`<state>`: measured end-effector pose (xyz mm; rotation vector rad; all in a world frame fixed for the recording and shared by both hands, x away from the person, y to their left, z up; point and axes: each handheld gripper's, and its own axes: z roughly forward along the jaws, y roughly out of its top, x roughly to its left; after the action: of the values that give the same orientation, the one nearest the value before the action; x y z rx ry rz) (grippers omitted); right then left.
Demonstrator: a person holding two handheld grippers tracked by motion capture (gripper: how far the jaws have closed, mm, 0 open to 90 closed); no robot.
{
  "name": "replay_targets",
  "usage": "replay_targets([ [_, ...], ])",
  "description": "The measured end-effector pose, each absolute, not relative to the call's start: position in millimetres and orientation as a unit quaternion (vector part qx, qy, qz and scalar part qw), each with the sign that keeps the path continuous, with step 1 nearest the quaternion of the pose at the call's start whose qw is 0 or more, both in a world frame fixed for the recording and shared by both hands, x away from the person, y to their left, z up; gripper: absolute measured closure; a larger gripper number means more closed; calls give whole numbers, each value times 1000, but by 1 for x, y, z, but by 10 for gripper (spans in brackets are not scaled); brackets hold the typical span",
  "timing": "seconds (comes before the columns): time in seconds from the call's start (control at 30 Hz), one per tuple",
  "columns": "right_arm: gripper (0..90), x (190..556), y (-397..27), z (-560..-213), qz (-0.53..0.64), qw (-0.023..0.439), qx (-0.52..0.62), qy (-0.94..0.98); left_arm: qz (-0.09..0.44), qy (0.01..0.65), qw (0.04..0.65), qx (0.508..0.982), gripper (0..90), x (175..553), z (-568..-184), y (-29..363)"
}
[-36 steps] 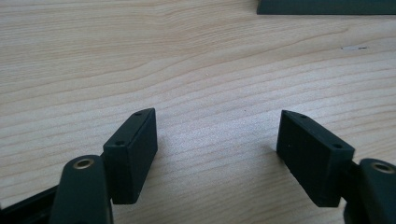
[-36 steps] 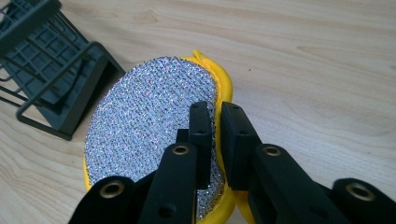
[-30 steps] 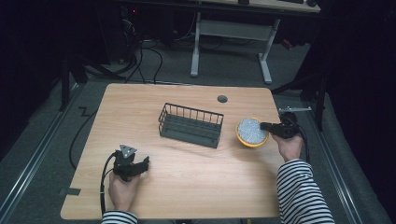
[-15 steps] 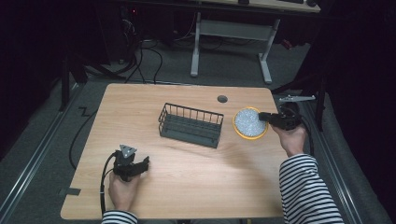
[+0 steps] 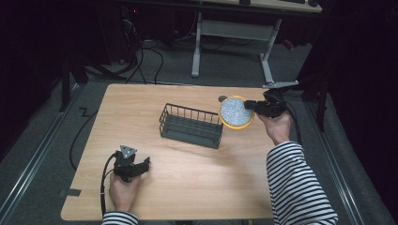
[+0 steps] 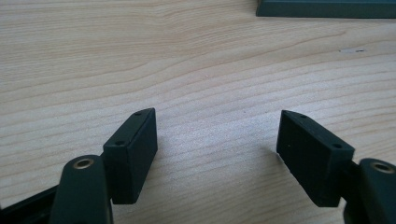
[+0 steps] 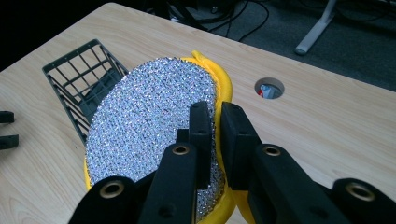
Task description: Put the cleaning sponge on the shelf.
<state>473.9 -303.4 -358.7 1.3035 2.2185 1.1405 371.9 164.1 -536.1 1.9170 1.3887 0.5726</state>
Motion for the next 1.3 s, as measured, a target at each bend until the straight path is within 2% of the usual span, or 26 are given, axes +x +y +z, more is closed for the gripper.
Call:
replay_targets([
  [0.73, 833, 515, -233, -388, 394, 153, 444, 790, 229, 530, 337, 744, 299, 372, -536, 161],
  [1.3, 827, 522, -199, -408, 388, 154, 428, 802, 229, 529, 337, 744, 299, 372, -536, 161],
])
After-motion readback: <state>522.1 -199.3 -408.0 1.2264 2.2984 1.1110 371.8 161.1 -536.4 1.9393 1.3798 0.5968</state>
